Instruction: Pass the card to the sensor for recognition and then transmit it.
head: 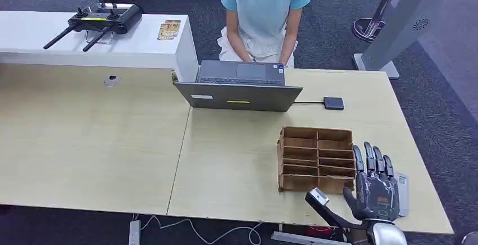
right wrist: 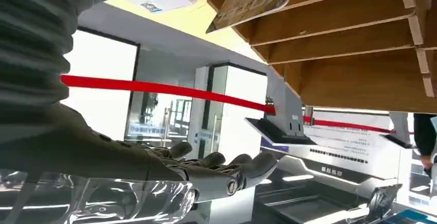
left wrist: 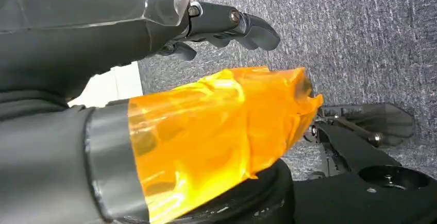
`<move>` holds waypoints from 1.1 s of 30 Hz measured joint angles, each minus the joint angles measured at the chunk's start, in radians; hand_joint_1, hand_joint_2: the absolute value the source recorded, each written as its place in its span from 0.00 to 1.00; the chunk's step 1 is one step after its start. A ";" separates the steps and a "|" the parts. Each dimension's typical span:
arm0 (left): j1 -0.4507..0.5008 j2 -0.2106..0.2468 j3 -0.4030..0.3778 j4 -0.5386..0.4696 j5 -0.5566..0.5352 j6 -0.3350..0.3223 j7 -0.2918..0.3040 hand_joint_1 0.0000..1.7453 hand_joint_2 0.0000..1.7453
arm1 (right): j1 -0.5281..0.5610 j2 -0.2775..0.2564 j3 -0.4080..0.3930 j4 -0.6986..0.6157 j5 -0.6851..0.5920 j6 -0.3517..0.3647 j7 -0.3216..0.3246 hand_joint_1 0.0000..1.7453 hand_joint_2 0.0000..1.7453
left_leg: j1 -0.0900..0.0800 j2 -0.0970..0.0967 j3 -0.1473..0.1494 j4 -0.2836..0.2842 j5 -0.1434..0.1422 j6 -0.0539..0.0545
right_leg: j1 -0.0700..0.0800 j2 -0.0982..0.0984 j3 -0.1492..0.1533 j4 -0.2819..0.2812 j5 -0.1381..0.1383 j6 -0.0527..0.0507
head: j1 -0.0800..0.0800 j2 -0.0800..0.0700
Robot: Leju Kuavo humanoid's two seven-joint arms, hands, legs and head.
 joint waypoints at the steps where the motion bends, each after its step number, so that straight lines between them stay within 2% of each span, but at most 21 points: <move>1: 0.000 0.000 0.000 0.000 0.000 0.000 0.000 0.00 0.00 | 0.000 0.002 -0.001 0.000 0.000 0.000 -0.001 0.00 1.00 | 0.000 0.000 0.000 0.000 0.000 0.000 | 0.000 0.000 0.000 0.000 0.000 0.000 | 0.000 0.000; 13: 0.000 0.000 0.000 0.000 0.000 0.000 0.000 0.00 0.00 | 0.000 0.012 -0.002 0.000 -0.003 0.001 -0.004 0.00 1.00 | 0.000 0.000 0.000 0.000 0.000 0.000 | 0.000 0.000 0.000 0.000 0.000 0.000 | 0.000 0.000; 16: 0.000 0.000 0.000 0.000 0.000 -0.001 0.000 0.00 0.00 | 0.000 0.015 -0.003 0.000 -0.012 0.009 -0.025 0.00 1.00 | 0.000 0.000 0.000 0.000 0.000 0.000 | 0.000 0.000 0.000 0.000 0.000 0.000 | 0.000 0.000; 22: 0.000 0.000 0.000 0.000 0.003 -0.004 0.000 0.00 0.00 | 0.000 0.019 0.000 0.000 -0.119 0.057 -0.090 0.00 1.00 | 0.000 0.000 0.000 0.000 0.000 0.000 | 0.000 0.000 0.000 0.000 0.000 0.000 | 0.000 0.000; 33: 0.000 0.000 0.000 0.000 0.010 -0.004 0.000 0.00 0.00 | -0.002 0.019 0.005 0.000 -0.137 0.074 -0.100 0.00 1.00 | 0.000 0.000 0.000 0.000 0.000 0.000 | 0.000 0.000 0.000 0.000 0.000 0.000 | 0.000 0.000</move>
